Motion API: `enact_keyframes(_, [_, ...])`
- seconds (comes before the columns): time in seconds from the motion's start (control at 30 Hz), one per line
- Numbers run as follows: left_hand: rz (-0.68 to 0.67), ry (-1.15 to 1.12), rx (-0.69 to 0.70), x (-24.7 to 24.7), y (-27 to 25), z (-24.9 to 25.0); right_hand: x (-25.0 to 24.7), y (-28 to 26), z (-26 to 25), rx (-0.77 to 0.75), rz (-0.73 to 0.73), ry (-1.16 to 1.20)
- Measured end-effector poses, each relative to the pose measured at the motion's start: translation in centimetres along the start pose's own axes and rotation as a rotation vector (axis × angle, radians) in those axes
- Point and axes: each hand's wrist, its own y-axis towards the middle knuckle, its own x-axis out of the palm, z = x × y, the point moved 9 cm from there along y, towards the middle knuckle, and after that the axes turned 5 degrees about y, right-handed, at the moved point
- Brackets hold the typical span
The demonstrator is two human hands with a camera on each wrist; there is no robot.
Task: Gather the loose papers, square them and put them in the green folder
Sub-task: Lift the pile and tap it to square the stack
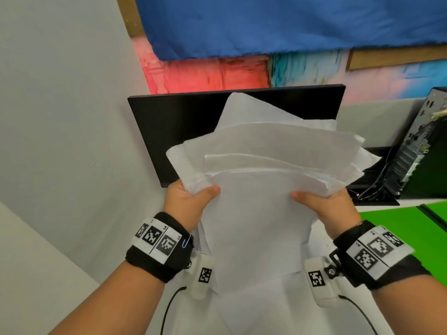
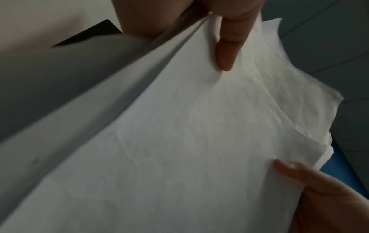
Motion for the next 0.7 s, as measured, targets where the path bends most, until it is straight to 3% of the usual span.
enact_keyframes(0.13, [-0.003,-0.030,0.004,-0.5,0.2,0.5,0.2,0.2,0.1,0.113,-0.287,-0.104])
enact_keyframes(0.2, [0.017,-0.089,0.006,-0.7,0.5,0.8,-0.5,0.0,1.7,0.227,-0.347,-0.180])
enact_keyframes(0.47, [0.013,-0.242,-0.053,0.0,0.8,-0.2,-1.6,-0.4,3.9,0.190,-0.015,-0.082])
enact_keyframes(0.63, [-0.053,-0.253,0.009,-0.1,0.9,0.2,0.0,0.5,2.1,0.206,-0.158,-0.013])
enact_keyframes(0.7, [-0.023,-0.268,0.025,-0.4,1.2,0.3,0.2,0.8,1.6,0.209,-0.095,0.016])
